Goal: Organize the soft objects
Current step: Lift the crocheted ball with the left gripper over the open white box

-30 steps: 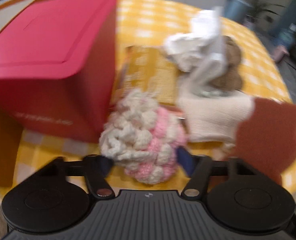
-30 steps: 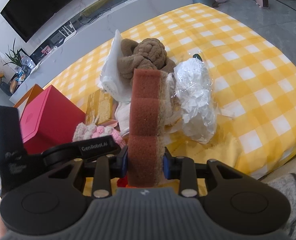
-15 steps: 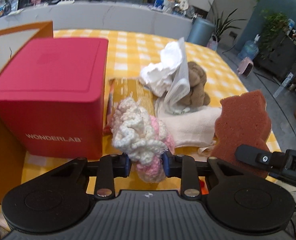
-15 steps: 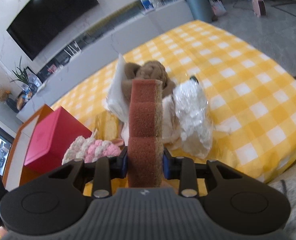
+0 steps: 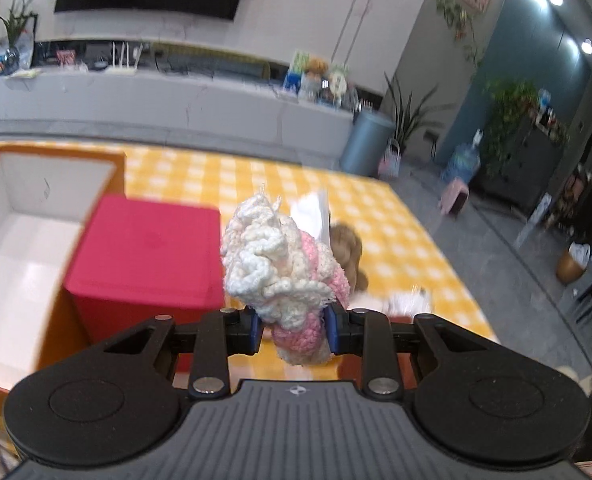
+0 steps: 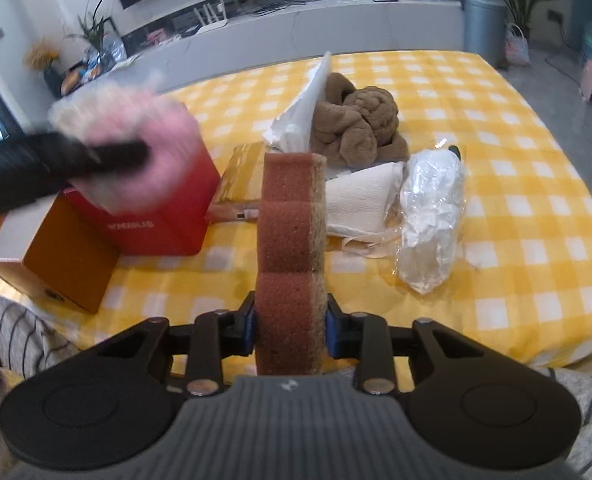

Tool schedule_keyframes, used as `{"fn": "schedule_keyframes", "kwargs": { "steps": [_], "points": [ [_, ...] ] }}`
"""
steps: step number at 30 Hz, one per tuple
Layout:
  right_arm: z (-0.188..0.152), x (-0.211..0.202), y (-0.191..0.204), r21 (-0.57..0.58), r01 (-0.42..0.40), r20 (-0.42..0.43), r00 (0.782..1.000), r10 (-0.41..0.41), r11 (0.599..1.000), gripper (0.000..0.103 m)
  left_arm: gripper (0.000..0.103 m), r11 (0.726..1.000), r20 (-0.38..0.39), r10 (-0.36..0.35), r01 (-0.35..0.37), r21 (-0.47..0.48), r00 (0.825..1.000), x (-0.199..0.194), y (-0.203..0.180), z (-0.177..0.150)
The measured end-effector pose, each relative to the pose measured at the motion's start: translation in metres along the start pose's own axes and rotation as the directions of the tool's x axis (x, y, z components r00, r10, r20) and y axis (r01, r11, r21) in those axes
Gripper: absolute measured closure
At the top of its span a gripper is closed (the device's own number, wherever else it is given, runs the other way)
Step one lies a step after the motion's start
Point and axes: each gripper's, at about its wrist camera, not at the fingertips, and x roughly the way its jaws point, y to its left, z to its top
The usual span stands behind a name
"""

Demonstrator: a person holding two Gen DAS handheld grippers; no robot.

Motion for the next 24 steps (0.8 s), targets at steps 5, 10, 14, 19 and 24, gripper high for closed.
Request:
{"fn": "schedule_keyframes", "kwargs": {
  "steps": [5,10,14,19,24],
  "points": [
    [0.006,0.010,0.005,-0.021,0.094,0.057,0.994,-0.093,0.995,0.071,0.069,1.000,0.046,-0.004,0.004,0.019,0.999,-0.021,0.008,0.012],
    [0.026,0.028,0.019,-0.047,0.201,0.143,0.971,-0.193,0.978,0.071,0.069,0.999,0.093,0.039,-0.039,-0.004,0.995,-0.036,0.020,0.015],
    [0.035,0.012,0.010,0.035,0.219,0.225,0.949,-0.221,0.975,0.071,0.069,0.997,0.104,0.079,-0.079,-0.010,0.991,-0.046,0.035,0.019],
    [0.041,-0.020,0.005,0.129,0.102,0.271,0.953,-0.133,0.986,0.071,0.069,0.994,0.089,0.101,-0.097,-0.042,0.991,-0.060,0.067,0.030],
    [0.054,-0.048,0.038,0.089,-0.021,0.313,0.950,-0.008,0.996,0.071,0.069,0.991,0.115,0.130,-0.129,-0.019,0.985,-0.075,0.095,0.032]
  ]
}}
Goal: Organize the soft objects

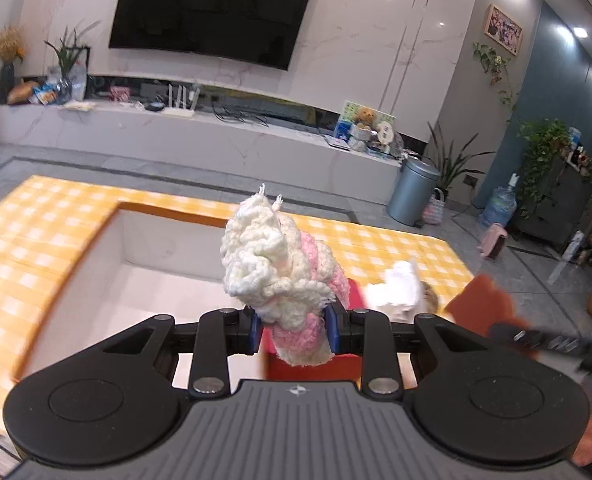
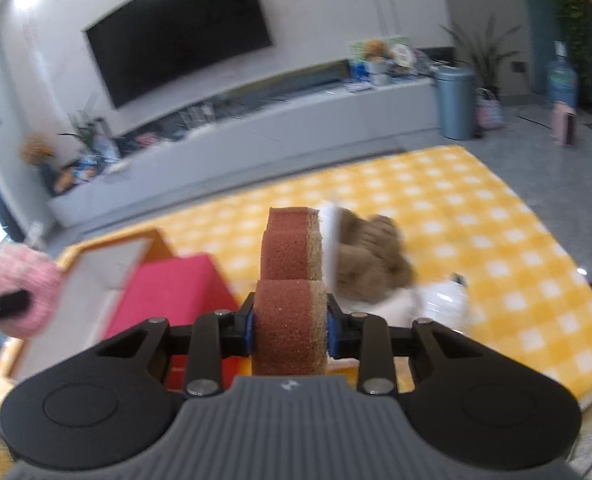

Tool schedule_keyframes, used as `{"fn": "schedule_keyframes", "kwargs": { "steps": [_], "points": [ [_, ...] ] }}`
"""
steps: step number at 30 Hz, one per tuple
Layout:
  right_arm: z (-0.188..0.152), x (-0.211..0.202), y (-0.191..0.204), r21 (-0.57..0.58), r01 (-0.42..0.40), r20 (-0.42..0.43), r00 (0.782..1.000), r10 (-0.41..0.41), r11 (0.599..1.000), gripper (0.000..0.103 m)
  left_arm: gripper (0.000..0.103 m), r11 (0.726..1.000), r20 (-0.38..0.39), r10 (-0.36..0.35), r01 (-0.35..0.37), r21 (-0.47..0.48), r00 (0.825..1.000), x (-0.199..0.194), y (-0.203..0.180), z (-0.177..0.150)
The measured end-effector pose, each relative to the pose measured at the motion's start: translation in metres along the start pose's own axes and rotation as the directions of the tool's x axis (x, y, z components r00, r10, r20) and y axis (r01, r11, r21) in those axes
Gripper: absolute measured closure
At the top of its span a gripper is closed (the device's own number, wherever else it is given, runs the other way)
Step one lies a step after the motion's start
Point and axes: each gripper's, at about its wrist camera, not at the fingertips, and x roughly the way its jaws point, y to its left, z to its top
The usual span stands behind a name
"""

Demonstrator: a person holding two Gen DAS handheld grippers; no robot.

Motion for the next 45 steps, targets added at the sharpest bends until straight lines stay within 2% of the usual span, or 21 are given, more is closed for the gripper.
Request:
{"fn": "schedule_keyframes", "kwargs": {
  "steps": [7,9,12,15,19,24,27,29,34,36,38,39,40,41,42,43,44,45],
  "points": [
    [0.022,-0.011,0.069,-0.078,-0.076,-0.005,0.997,0.076,0.994,0.071,0.069,0.992,-0.001,0.114,-0.114,-0.051,0.993,-0.010,0.053,-0.007],
    [0.026,-0.007,0.085,-0.103,-0.072,-0.027,0.997,0.070,0.992,0.071,0.069,0.988,-0.013,0.132,-0.132,-0.075,0.991,-0.009,0.066,-0.010],
    [0.025,0.003,0.093,-0.125,-0.025,-0.046,0.999,0.020,0.992,0.071,0.069,0.985,-0.034,0.115,-0.118,-0.124,0.993,-0.008,0.080,-0.014],
    [0.014,0.015,0.080,-0.134,0.027,-0.082,0.996,-0.038,0.991,0.071,0.069,0.985,-0.033,0.101,-0.105,-0.134,0.994,-0.007,0.084,-0.014],
    [-0.004,0.034,0.038,-0.101,0.109,-0.137,0.983,-0.122,0.989,0.071,0.069,0.989,-0.029,0.085,-0.088,-0.122,0.996,-0.005,0.083,-0.015],
    [-0.027,0.067,-0.009,-0.081,0.169,-0.244,0.952,-0.184,0.982,0.071,0.069,0.993,-0.033,0.089,-0.092,-0.079,0.995,-0.001,0.075,-0.017],
    [-0.036,0.083,-0.027,-0.073,0.191,-0.304,0.930,-0.205,0.979,0.066,0.069,0.994,-0.036,0.094,-0.096,-0.055,0.995,0.001,0.070,-0.017],
    [-0.039,0.085,-0.032,-0.096,0.192,-0.321,0.923,-0.213,0.977,0.044,0.069,0.994,-0.039,0.098,-0.099,-0.041,0.994,0.003,0.066,-0.017],
    [-0.038,0.077,-0.036,-0.178,0.214,-0.316,0.912,-0.261,0.961,0.032,0.069,0.994,-0.050,0.101,-0.102,-0.031,0.994,0.010,0.062,-0.017],
    [-0.037,0.069,-0.034,-0.211,0.195,-0.305,0.918,-0.254,0.958,0.032,0.069,0.994,-0.056,0.108,-0.109,-0.026,0.993,0.013,0.062,-0.017],
    [-0.040,0.061,-0.028,-0.259,0.100,-0.324,0.928,-0.184,0.961,0.034,0.069,0.993,-0.063,0.113,-0.115,-0.020,0.992,0.016,0.062,-0.017],
    [-0.044,0.059,-0.021,-0.294,0.027,-0.363,0.922,-0.137,0.955,0.038,0.069,0.993,-0.066,0.115,-0.117,-0.017,0.991,0.017,0.061,-0.017],
    [-0.049,0.059,-0.015,-0.325,-0.051,-0.411,0.907,-0.092,0.944,0.052,0.069,0.993,-0.069,0.116,-0.117,-0.015,0.991,0.018,0.060,-0.017],
    [-0.056,0.060,-0.008,-0.333,-0.136,-0.471,0.881,-0.040,0.933,0.061,0.069,0.993,-0.074,0.117,-0.118,-0.016,0.990,0.020,0.060,-0.017],
    [-0.062,0.063,-0.004,-0.305,-0.211,-0.538,0.843,0.015,0.929,0.063,0.069,0.993,-0.079,0.119,-0.120,-0.017,0.990,0.022,0.060,-0.017],
    [-0.068,0.068,-0.001,-0.252,-0.270,-0.603,0.795,0.067,0.929,0.069,0.069,0.992,-0.085,0.121,-0.123,-0.019,0.989,0.023,0.060,-0.016],
    [-0.074,0.075,0.001,-0.202,-0.312,-0.655,0.748,0.109,0.928,0.078,0.069,0.992,-0.089,0.122,-0.124,-0.020,0.989,0.025,0.060,-0.016],
    [-0.079,0.083,0.003,-0.162,-0.334,-0.693,0.709,0.133,0.929,0.080,0.069,0.992,-0.091,0.122,-0.124,-0.020,0.988,0.025,0.060,-0.016]
  ]
}}
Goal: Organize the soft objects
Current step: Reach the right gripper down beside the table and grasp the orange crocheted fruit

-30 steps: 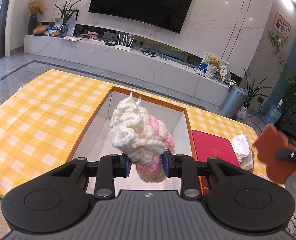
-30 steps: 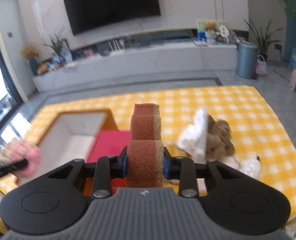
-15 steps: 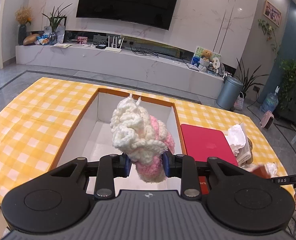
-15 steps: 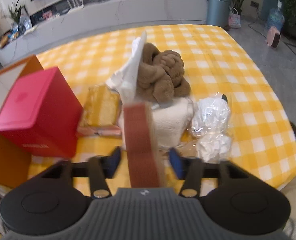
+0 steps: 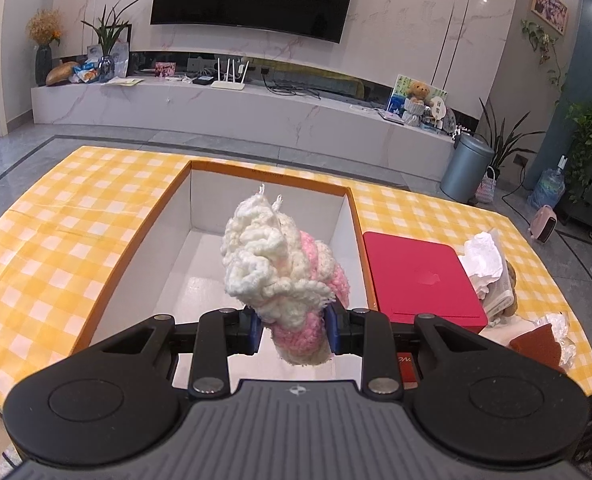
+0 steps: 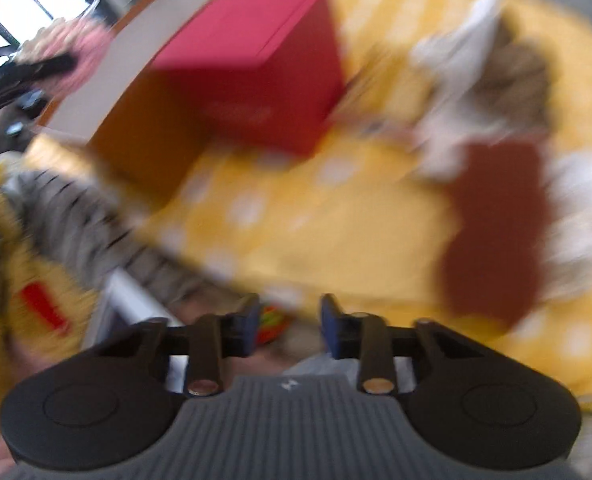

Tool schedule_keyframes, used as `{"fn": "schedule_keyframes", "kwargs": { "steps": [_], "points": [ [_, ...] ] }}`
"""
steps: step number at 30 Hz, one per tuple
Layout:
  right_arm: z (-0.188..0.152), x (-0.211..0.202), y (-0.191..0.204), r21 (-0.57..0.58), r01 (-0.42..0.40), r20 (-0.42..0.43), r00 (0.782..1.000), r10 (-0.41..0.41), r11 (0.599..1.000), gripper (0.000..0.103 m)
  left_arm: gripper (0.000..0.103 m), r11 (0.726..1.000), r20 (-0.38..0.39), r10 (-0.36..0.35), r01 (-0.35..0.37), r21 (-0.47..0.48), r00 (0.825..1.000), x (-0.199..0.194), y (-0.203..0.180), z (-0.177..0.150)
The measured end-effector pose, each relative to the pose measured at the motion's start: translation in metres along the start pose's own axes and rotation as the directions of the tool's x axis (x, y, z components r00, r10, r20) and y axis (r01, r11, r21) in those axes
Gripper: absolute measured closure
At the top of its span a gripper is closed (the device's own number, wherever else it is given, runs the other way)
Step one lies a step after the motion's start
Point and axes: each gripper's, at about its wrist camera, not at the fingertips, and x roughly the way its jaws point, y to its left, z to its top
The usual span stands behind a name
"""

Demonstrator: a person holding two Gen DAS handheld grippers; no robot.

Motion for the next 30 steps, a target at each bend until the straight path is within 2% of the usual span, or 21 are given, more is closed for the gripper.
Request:
{"fn": "schedule_keyframes", "kwargs": {
  "steps": [3,7,11,14,18,19,23,24,25,27,29,30],
  "points": [
    [0.011,0.032,-0.006,0.082,-0.033,-0.112,0.993,0.042,0.996,0.080,0.069,1.000,-0.001,-0.007,0.007,0.001,1.000,-0.001,0.001,-0.001],
    [0.019,0.069,-0.011,0.187,-0.037,-0.239,0.968,0.082,0.982,0.076,0.068,1.000,0.007,-0.021,0.021,-0.021,1.000,-0.005,0.008,-0.002],
    [0.022,0.091,-0.009,0.232,0.019,-0.285,0.957,0.050,0.973,0.066,0.068,0.998,0.003,-0.023,0.023,-0.053,1.000,-0.005,0.017,-0.002],
    [0.024,0.103,0.001,0.214,0.038,-0.300,0.954,0.028,0.976,0.057,0.068,0.997,0.000,-0.026,0.026,-0.067,1.000,-0.005,0.020,-0.003],
    [0.026,0.115,0.019,0.153,0.071,-0.296,0.955,-0.023,0.986,0.057,0.068,0.997,0.001,-0.026,0.026,-0.070,1.000,-0.005,0.022,-0.003],
    [0.026,0.117,0.023,0.145,0.073,-0.290,0.957,-0.028,0.987,0.061,0.068,0.997,0.002,-0.027,0.027,-0.071,1.000,-0.005,0.021,-0.003],
    [0.026,0.115,0.030,0.142,0.092,-0.266,0.963,-0.051,0.986,0.067,0.068,0.997,0.002,-0.026,0.026,-0.072,1.000,-0.005,0.022,-0.003],
    [0.025,0.112,0.029,0.148,0.091,-0.263,0.964,-0.050,0.985,0.070,0.068,0.997,0.001,-0.027,0.027,-0.074,1.000,-0.005,0.022,-0.003],
    [0.024,0.109,0.029,0.140,0.095,-0.263,0.963,-0.055,0.986,0.079,0.068,0.997,0.001,-0.028,0.028,-0.074,1.000,-0.005,0.022,-0.003],
    [0.023,0.100,0.032,0.143,0.084,-0.255,0.966,-0.046,0.986,0.081,0.068,0.997,0.001,-0.034,0.034,-0.073,0.999,-0.005,0.022,-0.003],
    [0.023,0.088,0.034,0.149,0.083,-0.243,0.969,-0.045,0.985,0.103,0.068,0.996,-0.002,-0.040,0.040,-0.075,0.999,-0.004,0.021,-0.003],
    [0.023,0.082,0.034,0.143,0.093,-0.234,0.971,-0.057,0.985,0.103,0.068,0.996,-0.002,-0.042,0.042,-0.077,0.999,-0.004,0.021,-0.003]
  ]
}}
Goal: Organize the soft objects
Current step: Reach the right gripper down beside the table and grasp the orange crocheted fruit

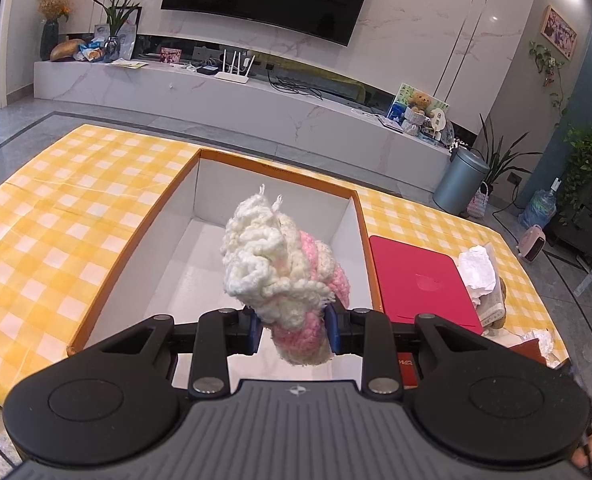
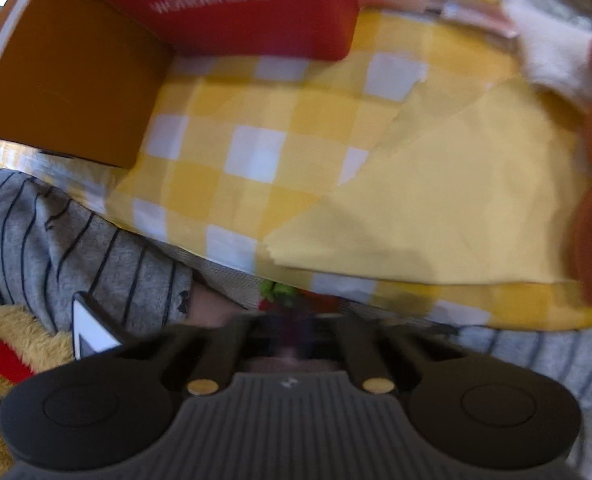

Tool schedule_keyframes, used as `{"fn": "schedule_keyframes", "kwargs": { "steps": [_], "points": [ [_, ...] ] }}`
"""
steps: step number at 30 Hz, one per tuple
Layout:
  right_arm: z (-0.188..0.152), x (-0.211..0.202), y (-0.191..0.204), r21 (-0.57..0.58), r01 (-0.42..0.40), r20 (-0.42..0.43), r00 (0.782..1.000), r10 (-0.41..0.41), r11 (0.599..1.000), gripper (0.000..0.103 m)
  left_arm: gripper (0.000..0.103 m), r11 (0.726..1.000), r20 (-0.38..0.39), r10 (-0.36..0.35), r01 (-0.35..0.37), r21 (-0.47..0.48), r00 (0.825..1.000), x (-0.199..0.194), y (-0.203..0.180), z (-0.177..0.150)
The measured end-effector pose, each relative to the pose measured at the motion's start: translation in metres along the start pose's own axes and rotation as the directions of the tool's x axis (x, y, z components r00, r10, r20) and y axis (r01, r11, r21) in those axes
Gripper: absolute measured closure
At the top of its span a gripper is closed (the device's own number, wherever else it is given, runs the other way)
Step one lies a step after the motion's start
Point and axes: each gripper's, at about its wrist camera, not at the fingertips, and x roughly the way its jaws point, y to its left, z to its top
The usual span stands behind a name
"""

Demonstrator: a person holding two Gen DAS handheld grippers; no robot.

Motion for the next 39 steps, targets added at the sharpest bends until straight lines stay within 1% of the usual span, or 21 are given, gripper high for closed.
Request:
{"fn": "schedule_keyframes", "kwargs": {
  "steps": [2,4,5,7,9,10,11,14,15,16,17,21,23,25,26,27,34,36,37,39],
  "points": [
    [-0.003,-0.010,0.000,-0.005,0.016,0.014,1.000,-0.016,1.000,0.103,0.068,1.000,0.002,-0.004,0.004,-0.002,1.000,0.000,0.000,-0.001],
    [-0.006,-0.011,0.002,0.012,0.020,0.004,1.000,-0.020,1.000,0.103,0.068,1.000,0.003,-0.012,0.012,-0.007,1.000,-0.001,0.000,-0.001],
    [-0.006,-0.008,0.002,0.027,0.017,-0.007,1.000,-0.017,0.999,0.099,0.068,1.000,0.005,-0.016,0.016,-0.010,1.000,-0.002,0.000,-0.001],
    [-0.004,-0.002,0.002,0.053,0.011,-0.025,1.000,-0.009,0.999,0.097,0.068,1.000,0.009,-0.018,0.019,-0.014,1.000,-0.003,0.002,-0.001],
    [0.000,0.003,-0.003,0.079,-0.011,-0.030,0.999,0.014,0.997,0.076,0.068,1.000,0.008,-0.019,0.019,-0.015,1.000,-0.003,0.003,-0.001],
    [0.003,0.007,-0.003,0.084,-0.021,-0.031,0.999,0.024,0.996,0.054,0.068,1.000,0.007,-0.018,0.018,-0.017,1.000,-0.003,0.003,-0.001],
    [0.007,0.013,-0.002,0.071,-0.026,-0.038,0.999,0.029,0.997,0.051,0.068,1.000,0.004,-0.016,0.016,-0.020,1.000,-0.003,0.003,-0.001],
    [0.013,0.030,0.011,0.033,-0.005,-0.081,0.997,0.008,0.999,0.050,0.068,1.000,0.000,-0.012,0.012,-0.016,1.000,-0.003,0.004,-0.002],
    [0.013,0.035,0.015,0.015,0.018,-0.089,0.996,-0.016,1.000,0.051,0.068,1.000,-0.002,-0.011,0.011,-0.014,1.000,-0.002,0.003,-0.003],
    [0.014,0.039,0.018,-0.001,0.047,-0.095,0.994,-0.047,0.999,0.055,0.068,1.000,-0.003,-0.011,0.011,-0.015,1.000,-0.002,0.003,-0.003],
    [0.015,0.040,0.018,-0.007,0.062,-0.097,0.993,-0.063,0.998,0.057,0.068,1.000,-0.005,-0.011,0.010,-0.015,1.000,-0.002,0.002,-0.003],
    [0.015,0.045,0.013,0.003,0.045,-0.120,0.992,-0.045,0.999,0.057,0.068,1.000,-0.012,-0.003,0.003,-0.018,1.000,0.001,0.001,-0.001],
    [0.013,0.045,0.018,-0.032,0.046,-0.109,0.993,-0.050,0.998,0.059,0.068,1.000,-0.012,-0.004,0.004,-0.017,1.000,0.001,0.001,-0.001],
    [0.011,0.043,0.017,-0.032,0.038,-0.104,0.994,-0.041,0.999,0.060,0.068,1.000,-0.011,-0.004,0.004,-0.018,1.000,0.000,0.001,-0.001],
    [0.011,0.044,0.017,-0.031,0.028,-0.101,0.994,-0.031,0.999,0.060,0.068,1.000,-0.010,-0.006,0.006,-0.018,1.000,0.001,0.001,-0.001],
    [0.011,0.037,0.009,-0.023,0.016,-0.094,0.995,-0.018,1.000,0.060,0.068,1.000,-0.010,-0.008,0.008,-0.017,1.000,0.001,0.002,-0.001],
    [0.008,0.011,-0.018,0.089,-0.099,-0.078,0.991,0.106,0.991,0.061,0.068,1.000,-0.011,-0.009,0.009,-0.018,1.000,0.002,0.002,0.000],
    [-0.001,0.005,-0.029,0.116,-0.129,-0.065,0.988,0.138,0.985,0.061,0.068,1.000,-0.012,-0.011,0.011,-0.018,1.000,0.003,0.002,0.000],
    [-0.003,-0.005,-0.034,0.130,-0.153,-0.057,0.985,0.161,0.980,0.061,0.068,1.000,-0.013,-0.013,0.012,-0.018,1.000,0.003,0.003,0.000],
    [-0.006,-0.010,-0.041,0.191,-0.201,-0.045,0.976,0.213,0.961,0.061,0.068,1.000,-0.013,-0.011,0.011,-0.020,1.000,0.003,0.003,0.000]
  ]
}}
